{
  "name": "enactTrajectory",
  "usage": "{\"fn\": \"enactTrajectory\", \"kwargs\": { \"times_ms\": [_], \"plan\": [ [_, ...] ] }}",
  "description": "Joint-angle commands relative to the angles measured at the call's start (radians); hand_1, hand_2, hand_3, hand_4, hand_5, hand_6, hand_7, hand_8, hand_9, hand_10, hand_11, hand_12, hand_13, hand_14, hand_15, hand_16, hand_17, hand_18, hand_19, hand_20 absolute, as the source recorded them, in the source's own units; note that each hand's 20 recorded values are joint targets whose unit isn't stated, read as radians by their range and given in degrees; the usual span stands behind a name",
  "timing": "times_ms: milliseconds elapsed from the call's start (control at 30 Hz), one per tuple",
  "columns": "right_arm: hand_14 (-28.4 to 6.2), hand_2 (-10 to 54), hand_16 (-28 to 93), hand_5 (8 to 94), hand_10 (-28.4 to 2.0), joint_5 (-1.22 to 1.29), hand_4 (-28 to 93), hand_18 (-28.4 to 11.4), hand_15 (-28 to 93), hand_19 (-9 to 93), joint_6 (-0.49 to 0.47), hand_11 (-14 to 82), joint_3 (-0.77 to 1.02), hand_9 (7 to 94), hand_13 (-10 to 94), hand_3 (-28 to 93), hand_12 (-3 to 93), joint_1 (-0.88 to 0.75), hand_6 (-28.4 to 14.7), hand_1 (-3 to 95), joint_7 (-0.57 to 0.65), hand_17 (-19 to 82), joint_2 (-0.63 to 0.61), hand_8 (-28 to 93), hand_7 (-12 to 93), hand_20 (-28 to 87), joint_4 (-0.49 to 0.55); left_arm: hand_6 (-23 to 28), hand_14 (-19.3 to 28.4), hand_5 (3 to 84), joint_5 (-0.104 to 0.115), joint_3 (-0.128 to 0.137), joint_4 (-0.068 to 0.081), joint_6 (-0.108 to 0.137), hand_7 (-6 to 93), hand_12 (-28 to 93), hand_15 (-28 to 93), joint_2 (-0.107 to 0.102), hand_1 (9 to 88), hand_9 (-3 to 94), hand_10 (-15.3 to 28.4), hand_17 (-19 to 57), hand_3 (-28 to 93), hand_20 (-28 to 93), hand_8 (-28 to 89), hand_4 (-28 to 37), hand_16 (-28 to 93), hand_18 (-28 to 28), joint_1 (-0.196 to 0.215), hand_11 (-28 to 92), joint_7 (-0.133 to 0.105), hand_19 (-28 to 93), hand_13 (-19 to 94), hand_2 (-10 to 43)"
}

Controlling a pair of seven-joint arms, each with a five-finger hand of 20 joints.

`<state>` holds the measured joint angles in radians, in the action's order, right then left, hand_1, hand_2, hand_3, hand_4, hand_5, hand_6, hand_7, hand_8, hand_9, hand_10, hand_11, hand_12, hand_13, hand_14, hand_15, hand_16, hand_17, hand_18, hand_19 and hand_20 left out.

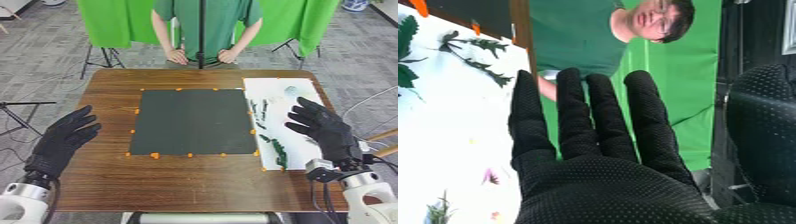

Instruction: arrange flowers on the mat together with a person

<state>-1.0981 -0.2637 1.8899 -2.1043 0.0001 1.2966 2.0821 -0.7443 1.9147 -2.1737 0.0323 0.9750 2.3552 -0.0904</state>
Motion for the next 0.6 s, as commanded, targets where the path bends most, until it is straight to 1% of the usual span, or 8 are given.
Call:
{"fn": "enactTrajectory", "kwargs": {
  "times_ms": [33, 200, 233, 267, 300, 367, 500, 600],
  "plan": [
    [-12.1, 1.0, 33, 37.5, -14.0, -0.003, -23, -20.2, 8, 34, 0.002, 5.1, 0.002, 38.7, 34, 83, 23.0, -0.02, -3.8, 17.8, -0.01, 13, 0.007, -8, 15, 22, 0.008, 4.9, 15.7, 33.3, 0.001, 0.003, 0.003, -0.015, 17.4, 18, 31, 0.008, 28.6, 29.2, 12.1, -6.3, 69, 8, -9, -24.7, 0, 22.0, 0.01, 19, 0.007, 47, 25, -1.3],
    [-12.1, 1.0, 33, 37.5, -14.1, -0.005, -23, -20.2, 8, 34, 0.012, 5.0, -0.011, 38.7, 34, 83, 23.0, -0.018, -3.8, 17.8, -0.011, 13, 0.001, -8, 15, 22, 0.006, 4.9, 15.7, 33.3, 0.0, 0.003, 0.001, -0.015, 17.4, 18, 31, 0.007, 28.5, 29.2, 12.1, -6.4, 69, 8, -9, -24.7, 0, 22.0, 0.014, 19, 0.008, 47, 25, -1.4],
    [-12.1, 1.0, 33, 37.5, -14.1, -0.005, -23, -20.2, 8, 34, 0.017, 5.1, -0.016, 38.7, 34, 83, 23.0, -0.016, -3.8, 17.8, -0.013, 13, -0.002, -8, 15, 22, 0.007, 4.9, 15.7, 33.3, 0.0, 0.003, 0.005, -0.02, 17.4, 18, 31, 0.007, 28.5, 29.1, 12.1, -6.4, 69, 8, -9, -24.8, 0, 22.0, 0.01, 19, 0.007, 47, 25, -1.4],
    [-12.1, 1.0, 33, 37.6, -14.1, -0.005, -23, -20.2, 8, 34, 0.018, 5.1, -0.018, 38.7, 34, 83, 23.0, -0.014, -3.8, 17.9, -0.01, 13, -0.004, -8, 15, 22, 0.006, 4.9, 15.7, 33.3, 0.0, 0.005, 0.0, -0.016, 17.5, 18, 31, 0.009, 28.5, 29.1, 12.1, -6.4, 69, 8, -9, -24.8, 0, 22.0, 0.015, 19, 0.01, 47, 25, -1.4],
    [-12.1, 1.0, 33, 37.6, -14.0, -0.006, -23, -20.2, 8, 34, 0.023, 5.0, -0.021, 38.6, 34, 83, 23.0, -0.012, -3.8, 17.9, -0.012, 13, -0.006, -8, 15, 22, 0.006, 4.9, 15.7, 33.3, 0.0, 0.002, 0.003, -0.014, 17.4, 18, 31, 0.007, 28.5, 29.1, 12.0, -6.4, 69, 8, -9, -24.8, 0, 22.0, 0.013, 19, 0.008, 47, 25, -1.4],
    [-12.2, 1.0, 33, 37.5, -14.1, -0.005, -23, -20.2, 8, 34, 0.027, 5.0, -0.023, 38.7, 34, 83, 23.0, -0.01, -3.8, 17.9, -0.01, 13, -0.008, -8, 15, 22, 0.006, 4.9, 15.7, 33.3, 0.001, 0.001, 0.002, -0.007, 17.5, 18, 31, 0.006, 28.5, 29.2, 12.0, -6.4, 69, 8, -9, -24.8, 0, 22.0, 0.008, 19, 0.015, 47, 25, -1.4],
    [-12.2, 1.0, 33, 37.5, -14.0, -0.006, -23, -20.2, 8, 34, 0.035, 4.9, -0.03, 38.7, 34, 83, 23.0, -0.007, -3.8, 17.8, -0.01, 13, -0.013, -8, 15, 22, 0.006, 4.9, 15.7, 33.2, 0.002, -0.003, 0.0, 0.002, 17.4, 18, 31, 0.004, 28.5, 29.1, 12.0, -6.3, 69, 8, -9, -24.8, 0, 22.0, 0.009, 19, 0.013, 47, 25, -1.4],
    [-12.1, 1.0, 33, 37.5, -14.0, -0.006, -23, -20.2, 8, 34, 0.042, 5.0, -0.033, 38.7, 34, 83, 23.0, -0.003, -3.8, 17.8, -0.007, 13, -0.016, -8, 15, 22, 0.006, 4.9, 15.7, 33.3, 0.002, -0.004, 0.0, 0.004, 17.4, 18, 31, 0.005, 28.6, 29.2, 12.2, -6.3, 69, 8, -9, -24.8, 0, 22.0, 0.01, 19, 0.012, 47, 25, -1.3]
  ]
}}
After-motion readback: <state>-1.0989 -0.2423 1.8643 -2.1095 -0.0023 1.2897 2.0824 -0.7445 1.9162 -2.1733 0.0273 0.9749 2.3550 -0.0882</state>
